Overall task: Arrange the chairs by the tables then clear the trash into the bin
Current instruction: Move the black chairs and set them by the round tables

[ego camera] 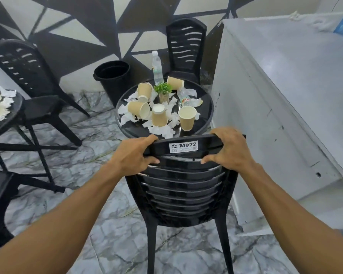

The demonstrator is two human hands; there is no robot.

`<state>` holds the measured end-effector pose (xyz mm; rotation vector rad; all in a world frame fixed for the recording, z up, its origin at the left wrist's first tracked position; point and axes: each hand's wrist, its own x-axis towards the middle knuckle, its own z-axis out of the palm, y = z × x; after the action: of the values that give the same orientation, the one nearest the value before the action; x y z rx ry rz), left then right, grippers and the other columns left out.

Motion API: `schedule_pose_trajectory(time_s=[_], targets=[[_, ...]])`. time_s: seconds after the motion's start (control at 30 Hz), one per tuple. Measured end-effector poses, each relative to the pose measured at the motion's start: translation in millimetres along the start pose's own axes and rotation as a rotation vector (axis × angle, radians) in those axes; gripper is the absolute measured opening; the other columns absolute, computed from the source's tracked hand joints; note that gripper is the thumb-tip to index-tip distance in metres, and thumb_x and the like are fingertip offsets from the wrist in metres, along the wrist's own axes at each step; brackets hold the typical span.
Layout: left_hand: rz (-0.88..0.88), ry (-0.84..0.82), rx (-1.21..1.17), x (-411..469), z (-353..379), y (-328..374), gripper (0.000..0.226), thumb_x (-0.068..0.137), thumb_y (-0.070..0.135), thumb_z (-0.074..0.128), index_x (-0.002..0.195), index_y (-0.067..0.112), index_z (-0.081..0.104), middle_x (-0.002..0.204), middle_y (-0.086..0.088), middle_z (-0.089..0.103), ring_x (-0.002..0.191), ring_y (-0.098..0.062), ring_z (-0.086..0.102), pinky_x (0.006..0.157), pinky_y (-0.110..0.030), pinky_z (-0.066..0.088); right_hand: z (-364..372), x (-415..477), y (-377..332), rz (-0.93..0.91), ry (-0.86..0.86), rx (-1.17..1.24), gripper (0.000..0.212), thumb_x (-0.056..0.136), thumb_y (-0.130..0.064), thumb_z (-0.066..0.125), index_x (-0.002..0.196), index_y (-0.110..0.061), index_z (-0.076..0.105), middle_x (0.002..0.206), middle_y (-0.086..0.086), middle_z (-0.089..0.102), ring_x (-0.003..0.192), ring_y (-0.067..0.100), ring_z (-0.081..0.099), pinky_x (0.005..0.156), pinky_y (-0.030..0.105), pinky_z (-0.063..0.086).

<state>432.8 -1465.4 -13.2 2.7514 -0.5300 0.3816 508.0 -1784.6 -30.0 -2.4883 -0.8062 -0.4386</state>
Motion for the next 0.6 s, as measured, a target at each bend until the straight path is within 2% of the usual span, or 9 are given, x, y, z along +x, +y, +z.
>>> schedule_pose_trajectory(time_s=[0.17,0.37,0.5,0.6], targets=[[0.056,0.092,0.048,-14.2,0.0,-6.7,0.057,0.073,0.038,0.086,0.118,0.021,0.055,0.091,0.003,0.069,0.076,-0.024,0.064,0.060,-0.033,0.051,8.5,-1.9,-4.4,-0.099,0.129,0.037,0.084,0.036,-0.059,0.093,0.098,-0.008,0.067,0.087,0.003,0.069,0.080,0.023,0.064,0.077,0.037,0.047],[0.132,0.185,0.141,-60.2,24.8,-3.6,0.039,0.080,0.033,0.079,0.108,0.015,0.058,0.084,0.001,0.066,0.070,-0.024,0.062,0.050,-0.031,0.049,35.1,-40.4,-18.2,-0.120,0.211,0.016,0.072,0.039,-0.052,0.096,0.086,-0.009,0.062,0.081,0.001,0.063,0.077,0.022,0.059,0.081,0.032,0.040],[0.118,0.181,0.227,-104.8,62.0,11.5,0.032,0.088,0.035,0.072,0.107,0.015,0.057,0.083,-0.002,0.062,0.069,-0.025,0.057,0.055,-0.034,0.046,56.8,-94.3,-25.5,-0.106,0.232,-0.046,0.065,0.049,-0.061,0.090,0.080,-0.012,0.060,0.079,-0.004,0.060,0.075,0.017,0.055,0.078,0.035,0.041],[0.142,0.146,0.240,-127.3,71.3,22.0,0.031,0.090,0.036,0.071,0.108,0.015,0.059,0.085,-0.002,0.062,0.068,-0.024,0.057,0.055,-0.034,0.044,58.9,-120.9,-31.5,-0.116,0.263,-0.099,0.062,0.052,-0.061,0.090,0.080,-0.011,0.064,0.078,-0.003,0.063,0.076,0.017,0.055,0.076,0.036,0.042]])
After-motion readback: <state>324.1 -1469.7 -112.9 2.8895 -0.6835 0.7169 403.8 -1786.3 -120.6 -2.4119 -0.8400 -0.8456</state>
